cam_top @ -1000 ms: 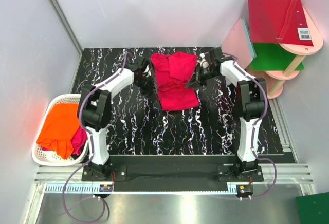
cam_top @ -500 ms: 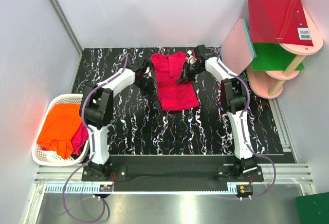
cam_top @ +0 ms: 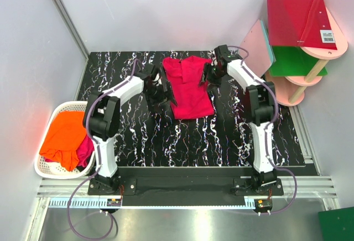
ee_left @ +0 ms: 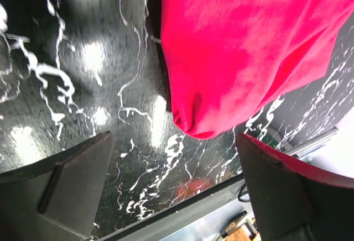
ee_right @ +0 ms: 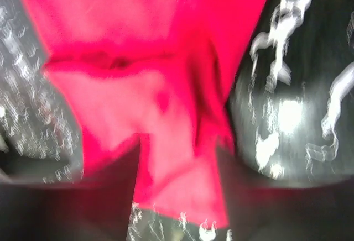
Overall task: Fold and stack the t-shirts
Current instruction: Fold the folded rectangular tshirt in 1/3 of the way
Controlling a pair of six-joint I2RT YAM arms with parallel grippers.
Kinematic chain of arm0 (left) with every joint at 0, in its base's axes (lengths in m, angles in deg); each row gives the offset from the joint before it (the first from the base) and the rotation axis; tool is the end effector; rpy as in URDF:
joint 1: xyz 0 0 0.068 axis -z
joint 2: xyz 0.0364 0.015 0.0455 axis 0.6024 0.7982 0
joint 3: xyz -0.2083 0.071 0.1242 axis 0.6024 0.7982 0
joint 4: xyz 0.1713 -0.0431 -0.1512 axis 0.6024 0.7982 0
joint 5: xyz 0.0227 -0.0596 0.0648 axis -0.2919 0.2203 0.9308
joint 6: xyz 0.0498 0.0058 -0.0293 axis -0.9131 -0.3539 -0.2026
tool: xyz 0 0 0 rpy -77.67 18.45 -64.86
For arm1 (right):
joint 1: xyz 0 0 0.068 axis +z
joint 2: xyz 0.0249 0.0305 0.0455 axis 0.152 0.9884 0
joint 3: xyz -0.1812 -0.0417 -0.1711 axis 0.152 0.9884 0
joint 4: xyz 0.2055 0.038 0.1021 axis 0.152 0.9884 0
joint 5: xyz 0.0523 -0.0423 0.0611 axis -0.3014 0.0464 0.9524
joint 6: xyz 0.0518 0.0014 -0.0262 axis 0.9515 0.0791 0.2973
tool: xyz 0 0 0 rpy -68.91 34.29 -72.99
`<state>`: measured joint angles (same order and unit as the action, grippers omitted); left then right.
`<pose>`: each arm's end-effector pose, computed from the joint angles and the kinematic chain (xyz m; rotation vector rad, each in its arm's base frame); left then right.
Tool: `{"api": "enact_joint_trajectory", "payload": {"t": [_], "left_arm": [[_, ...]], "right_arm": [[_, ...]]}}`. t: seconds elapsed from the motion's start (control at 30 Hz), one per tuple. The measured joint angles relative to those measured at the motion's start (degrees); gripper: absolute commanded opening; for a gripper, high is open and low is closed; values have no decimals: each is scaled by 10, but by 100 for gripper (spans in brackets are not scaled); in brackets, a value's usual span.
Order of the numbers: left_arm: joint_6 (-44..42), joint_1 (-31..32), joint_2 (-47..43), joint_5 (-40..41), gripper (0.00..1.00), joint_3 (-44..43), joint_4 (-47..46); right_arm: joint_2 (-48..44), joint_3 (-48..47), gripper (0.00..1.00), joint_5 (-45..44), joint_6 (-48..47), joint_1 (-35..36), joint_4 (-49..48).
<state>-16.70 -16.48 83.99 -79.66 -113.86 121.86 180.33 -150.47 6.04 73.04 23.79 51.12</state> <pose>0.3457 -0.1473 0.1785 -0.3002 2.9249 -0.7728 0.4472 0.1343 0.1727 0.0883 2.7374 0.6444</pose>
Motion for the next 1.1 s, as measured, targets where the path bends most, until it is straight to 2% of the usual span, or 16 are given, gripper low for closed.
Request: {"api": "enact_joint_trajectory", "payload": {"t": [0.07, 0.1, 0.13, 0.17, 0.23, 0.27, 0.3, 0.4, 0.7, 0.8, 0.87, 0.9, 0.97, 1.0, 1.03, 1.1], "left_arm": [[5, 0, -14, -7, 99, 24, -18], [9, 0, -19, -13, 69, 35, -27], [13, 0, -21, -20, 42, 43, -37], [22, 0, -21, -27, 4, 50, -47], [34, 0, -18, -36, 0, 57, -62], [33, 0, -16, -39, 0, 56, -68], [38, 0, -12, -43, 0, 54, -75], [50, 0, 8, -53, 0, 28, -88], [94, 0, 19, -60, 0, 15, -105], [103, 0, 7, -60, 4, 37, -116], [107, 1, -7, -61, 19, 52, -118], [107, 1, -12, -61, 43, 56, -118], [109, 2, -22, -64, 69, 60, -122], [111, 2, -25, -66, 90, 61, -124], [113, 2, -30, -66, 99, 65, -128], [117, 3, -42, -67, 99, 80, -138]], "right_arm": [[-53, 51, 95, 8, -4, -3, -13], [-90, 86, 97, 19, -2, -7, -27], [-127, 119, 91, 34, 5, -12, -39], [-161, 149, 80, 50, 11, -16, -55], [-212, 194, 23, 83, 22, -30, -85], [-224, 206, 0, 100, 26, -36, -97], [-226, 210, 0, 112, 29, -40, -106], [-191, 200, 0, 154, 50, -42, -130], [64, 61, 0, 229, 82, -37, -91], [60, 54, 0, 199, 87, -35, -73], [43, 63, 0, 159, 86, -33, -67], [34, 69, 0, 141, 84, -32, -63], [18, 81, 1, 109, 78, -31, -58], [10, 89, 4, 99, 75, -31, -57], [-1, 101, 19, 87, 70, -31, -58], [-33, 132, 42, 70, 57, -31, -57]]}}
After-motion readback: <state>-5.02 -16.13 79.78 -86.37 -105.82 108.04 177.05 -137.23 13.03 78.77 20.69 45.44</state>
